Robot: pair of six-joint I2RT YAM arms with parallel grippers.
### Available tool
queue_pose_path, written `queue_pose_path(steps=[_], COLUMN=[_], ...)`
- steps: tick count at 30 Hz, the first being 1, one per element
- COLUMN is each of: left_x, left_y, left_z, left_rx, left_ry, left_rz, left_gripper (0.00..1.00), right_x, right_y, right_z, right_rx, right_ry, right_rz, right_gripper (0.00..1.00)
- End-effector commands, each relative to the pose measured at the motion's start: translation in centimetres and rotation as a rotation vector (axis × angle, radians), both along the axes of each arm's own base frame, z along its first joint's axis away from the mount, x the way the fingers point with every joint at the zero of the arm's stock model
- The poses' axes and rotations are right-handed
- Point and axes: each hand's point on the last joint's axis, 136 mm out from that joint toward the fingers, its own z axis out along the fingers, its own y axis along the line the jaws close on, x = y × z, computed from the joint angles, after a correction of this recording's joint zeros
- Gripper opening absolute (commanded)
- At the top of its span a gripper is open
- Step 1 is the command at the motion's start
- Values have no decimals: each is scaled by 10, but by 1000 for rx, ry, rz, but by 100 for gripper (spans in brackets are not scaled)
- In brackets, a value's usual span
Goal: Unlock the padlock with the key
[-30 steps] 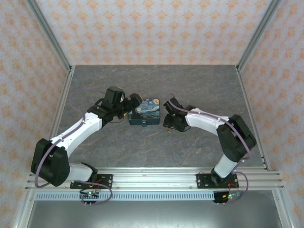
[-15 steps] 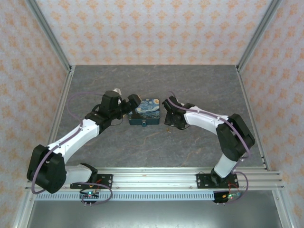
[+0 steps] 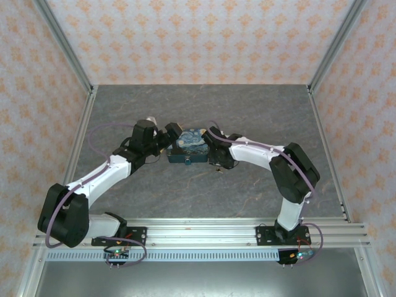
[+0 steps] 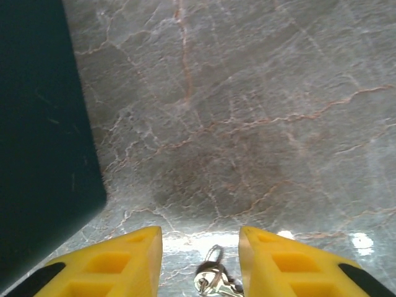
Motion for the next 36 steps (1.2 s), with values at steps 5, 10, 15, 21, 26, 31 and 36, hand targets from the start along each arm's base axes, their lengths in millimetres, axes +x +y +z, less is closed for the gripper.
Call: queue_pose_path(steps=[5, 10, 15, 21, 26, 31, 36], left_x=[3, 4, 4, 4, 4, 4, 5], left_y=[2, 1, 1, 2, 2, 2, 2], left_z=[0, -2, -2, -3, -3, -4, -5], left_rx=[-17, -26, -30, -28, -30, -29, -29], left_ry=[-13, -10, -12, -10, -10, -10, -10], left_rz=[15, 16, 20, 22, 25, 26, 25], left_gripper=[100, 100, 100, 100, 100, 100, 100], right_x=[-12, -19, -26, -26, -26, -36, -53], right_y=[-13, -12, -12, -13, -15, -15, -20], right_z=[-12, -17, -26, -27, -14, 2, 14], right_rx=[-65, -75, -68, -68, -58, 26, 136], right_ry=[30, 42, 54, 46, 20, 2, -14], right_rz=[-28, -18, -22, -24, -23, -46, -88], right_gripper=[35, 35, 34, 23, 1, 0, 0])
